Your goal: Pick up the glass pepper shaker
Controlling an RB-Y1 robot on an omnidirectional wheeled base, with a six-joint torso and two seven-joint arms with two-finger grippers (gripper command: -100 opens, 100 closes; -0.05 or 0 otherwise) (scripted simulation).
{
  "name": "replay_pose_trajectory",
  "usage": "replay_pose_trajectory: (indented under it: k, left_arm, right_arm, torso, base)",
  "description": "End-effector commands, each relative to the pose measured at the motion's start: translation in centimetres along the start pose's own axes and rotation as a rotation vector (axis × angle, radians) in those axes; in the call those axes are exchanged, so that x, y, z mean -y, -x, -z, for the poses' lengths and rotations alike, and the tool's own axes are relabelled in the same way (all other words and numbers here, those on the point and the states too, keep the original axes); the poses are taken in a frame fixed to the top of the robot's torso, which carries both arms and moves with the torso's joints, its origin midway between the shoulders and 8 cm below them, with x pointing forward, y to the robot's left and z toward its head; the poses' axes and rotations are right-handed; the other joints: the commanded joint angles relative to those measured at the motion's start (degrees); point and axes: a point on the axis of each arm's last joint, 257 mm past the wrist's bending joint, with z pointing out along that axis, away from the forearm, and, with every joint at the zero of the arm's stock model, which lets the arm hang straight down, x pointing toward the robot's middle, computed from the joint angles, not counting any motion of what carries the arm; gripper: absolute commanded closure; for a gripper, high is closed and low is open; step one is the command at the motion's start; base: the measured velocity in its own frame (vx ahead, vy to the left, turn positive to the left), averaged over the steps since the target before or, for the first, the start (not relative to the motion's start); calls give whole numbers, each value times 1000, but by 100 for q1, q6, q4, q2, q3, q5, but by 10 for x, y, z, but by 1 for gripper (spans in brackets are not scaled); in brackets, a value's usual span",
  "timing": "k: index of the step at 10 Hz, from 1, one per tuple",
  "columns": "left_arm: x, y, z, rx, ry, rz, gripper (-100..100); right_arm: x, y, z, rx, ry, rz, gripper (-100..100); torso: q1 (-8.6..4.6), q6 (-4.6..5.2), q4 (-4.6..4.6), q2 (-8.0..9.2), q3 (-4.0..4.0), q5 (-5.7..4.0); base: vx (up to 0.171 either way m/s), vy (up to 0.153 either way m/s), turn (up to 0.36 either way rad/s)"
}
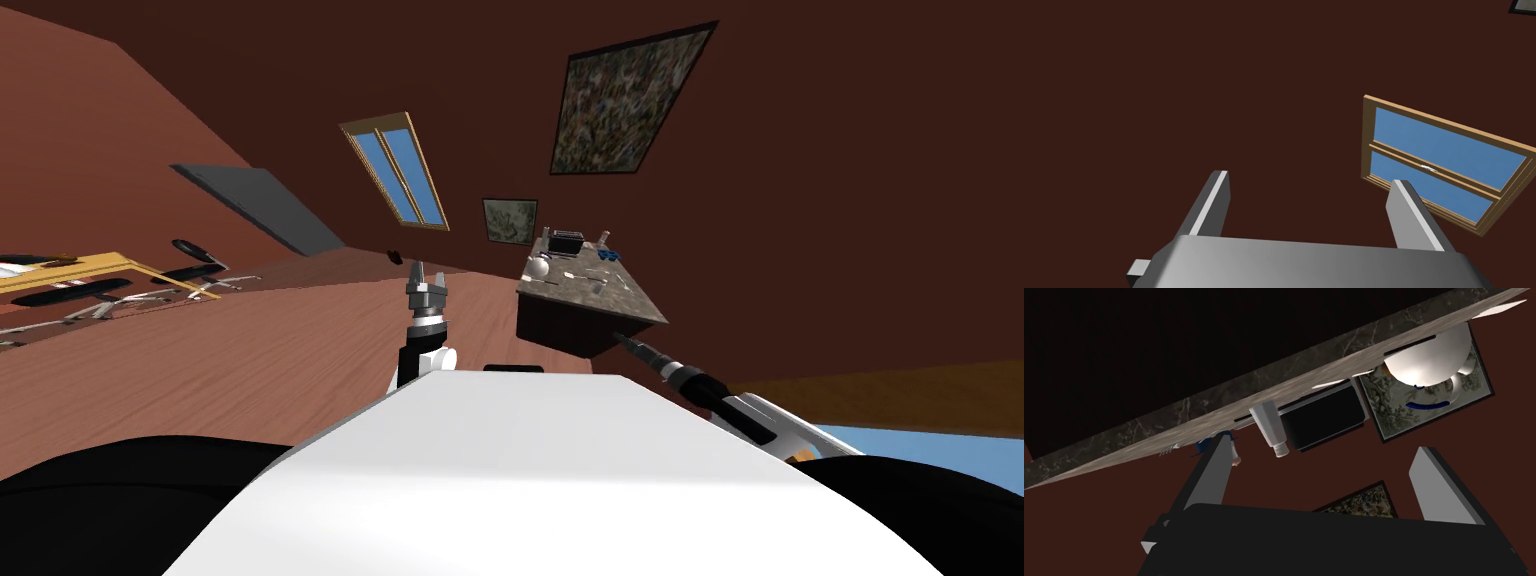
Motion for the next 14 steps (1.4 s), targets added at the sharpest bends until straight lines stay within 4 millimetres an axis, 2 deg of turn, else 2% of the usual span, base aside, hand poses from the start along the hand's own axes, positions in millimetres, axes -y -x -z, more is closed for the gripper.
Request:
replay_pose_trajectory:
  k: [1,2,4,5,7,11,14]
  left_arm:
    - [0,0,0,0,0,0,0]
    - [0,0,0,0,0,0,0]
    - [0,0,0,0,0,0,0]
    - [0,0,0,0,0,0,0]
    - [0,0,0,0,0,0,0]
    - [0,0,0,0,0,0,0]
    - [0,0,0,0,0,0,0]
  right_arm:
    - [20,0,4,-37,-44,52,-100]
    - [20,3,4,-44,-43,69,-100]
    - [43,7,9,-92,-94,145,-100]
    - [43,9,9,-96,-93,153,-100]
    - [63,17,13,-138,-138,230,-100]
    - [91,39,18,-198,-208,362,-100]
    - [102,55,19,-217,-241,429,-100]
  torso:
    - [0,0,0,0,0,0]
    - [-4,0,-2,-10,-6,-1]
    - [-4,1,-2,-9,-5,-1]
    - [-3,-1,-4,-18,-10,-1]
    - [-10,1,-4,-16,-10,-2]
    - [-22,-1,-13,-52,-31,-6]
    - [-22,3,-11,-45,-27,-7]
  base:
    - [71,-23,216]
    - [57,-25,68]
    - [74,-26,178]
    - [76,-36,82]
    - [86,-51,176]
    - [147,-76,198]
    - [136,-95,147]
